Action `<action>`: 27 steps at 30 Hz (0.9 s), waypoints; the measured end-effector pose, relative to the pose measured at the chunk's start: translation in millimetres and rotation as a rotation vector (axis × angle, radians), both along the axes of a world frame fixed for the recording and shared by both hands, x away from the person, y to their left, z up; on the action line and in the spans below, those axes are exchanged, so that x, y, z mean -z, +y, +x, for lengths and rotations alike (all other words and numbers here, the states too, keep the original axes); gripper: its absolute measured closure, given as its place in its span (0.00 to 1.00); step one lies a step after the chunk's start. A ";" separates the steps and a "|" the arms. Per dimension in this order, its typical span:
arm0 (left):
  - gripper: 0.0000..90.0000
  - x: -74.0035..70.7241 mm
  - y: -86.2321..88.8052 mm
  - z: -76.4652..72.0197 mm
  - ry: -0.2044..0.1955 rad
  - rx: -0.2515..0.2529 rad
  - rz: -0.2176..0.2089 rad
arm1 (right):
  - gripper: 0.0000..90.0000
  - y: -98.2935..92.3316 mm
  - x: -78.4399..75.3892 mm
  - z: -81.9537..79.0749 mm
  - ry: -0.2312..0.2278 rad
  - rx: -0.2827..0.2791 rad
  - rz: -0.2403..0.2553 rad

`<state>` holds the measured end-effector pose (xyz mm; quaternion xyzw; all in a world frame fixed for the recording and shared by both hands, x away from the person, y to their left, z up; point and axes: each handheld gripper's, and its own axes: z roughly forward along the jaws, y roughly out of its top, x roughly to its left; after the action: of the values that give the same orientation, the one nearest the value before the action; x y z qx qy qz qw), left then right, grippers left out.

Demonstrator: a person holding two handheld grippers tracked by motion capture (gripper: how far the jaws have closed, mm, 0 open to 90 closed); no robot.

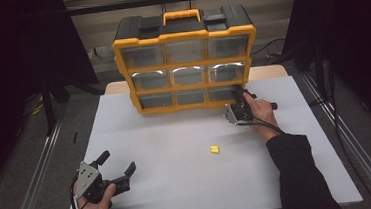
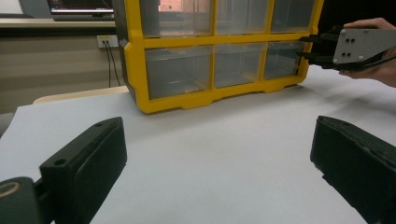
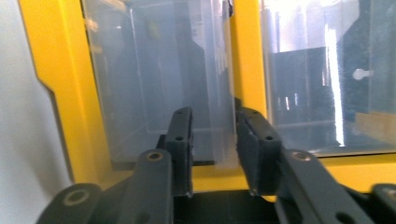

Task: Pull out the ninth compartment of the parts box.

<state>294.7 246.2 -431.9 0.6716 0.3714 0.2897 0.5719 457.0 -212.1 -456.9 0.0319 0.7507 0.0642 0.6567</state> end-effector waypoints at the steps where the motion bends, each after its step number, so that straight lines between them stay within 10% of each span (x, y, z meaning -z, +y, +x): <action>1: 0.04 0.1 -0.4 -0.1 0.002 0.000 -0.004 | 0.77 0.1 -0.1 0.2 -0.006 0.000 -0.005; 27: 0.04 -0.2 -1.0 0.5 0.000 0.004 0.003 | 0.89 -0.7 -7.9 -4.5 0.008 -0.001 -0.006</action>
<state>295.2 245.2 -431.7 0.6732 0.3696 0.2893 0.5714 452.5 -212.8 -449.1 0.0297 0.7536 0.0624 0.6537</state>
